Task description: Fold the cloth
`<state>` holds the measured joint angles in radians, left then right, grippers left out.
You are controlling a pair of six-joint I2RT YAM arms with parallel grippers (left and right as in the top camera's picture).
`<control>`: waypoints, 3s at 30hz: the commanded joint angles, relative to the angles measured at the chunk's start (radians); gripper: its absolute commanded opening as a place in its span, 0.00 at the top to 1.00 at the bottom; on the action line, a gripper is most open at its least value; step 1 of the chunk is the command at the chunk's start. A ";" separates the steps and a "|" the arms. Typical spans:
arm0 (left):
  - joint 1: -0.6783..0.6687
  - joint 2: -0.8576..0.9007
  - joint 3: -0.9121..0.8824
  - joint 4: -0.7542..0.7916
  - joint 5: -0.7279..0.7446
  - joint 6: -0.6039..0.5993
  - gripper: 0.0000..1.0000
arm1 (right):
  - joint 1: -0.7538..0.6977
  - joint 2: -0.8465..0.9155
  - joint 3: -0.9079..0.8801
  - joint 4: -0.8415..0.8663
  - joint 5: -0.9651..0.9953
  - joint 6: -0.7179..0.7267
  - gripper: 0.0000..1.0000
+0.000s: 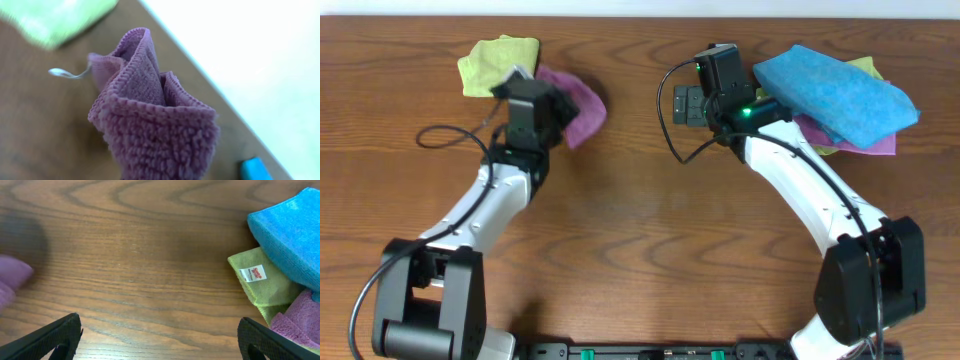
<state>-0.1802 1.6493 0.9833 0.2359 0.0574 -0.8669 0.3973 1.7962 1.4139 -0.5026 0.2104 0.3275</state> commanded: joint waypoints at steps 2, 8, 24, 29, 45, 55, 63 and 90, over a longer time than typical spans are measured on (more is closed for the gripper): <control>0.044 -0.023 0.094 0.004 0.037 0.052 0.94 | 0.003 -0.016 -0.004 0.001 -0.009 -0.014 0.01; 0.115 -0.023 0.146 0.004 0.045 0.079 0.94 | 0.003 -0.016 -0.004 -0.003 -0.013 -0.014 0.01; 0.246 0.083 0.148 0.313 0.001 0.095 0.94 | 0.003 -0.016 -0.004 -0.003 -0.035 -0.018 0.01; 0.246 0.182 0.148 0.456 -0.036 0.063 0.94 | 0.003 -0.016 -0.004 0.002 -0.035 -0.046 0.01; 0.239 0.393 0.231 0.592 -0.169 0.050 0.94 | 0.002 -0.016 -0.004 0.015 -0.035 -0.208 0.01; 0.238 0.513 0.346 0.601 -0.164 0.043 0.94 | 0.000 -0.016 -0.004 0.021 -0.035 -0.240 0.01; 0.233 0.577 0.365 0.596 -0.153 0.021 0.94 | 0.000 -0.016 -0.004 0.051 -0.035 -0.240 0.01; 0.275 0.625 0.365 0.436 -0.219 0.138 0.94 | 0.003 -0.016 -0.004 0.063 -0.071 -0.239 0.01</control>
<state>0.0689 2.2688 1.3266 0.6628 -0.1108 -0.7609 0.3977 1.7962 1.4139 -0.4431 0.1703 0.1009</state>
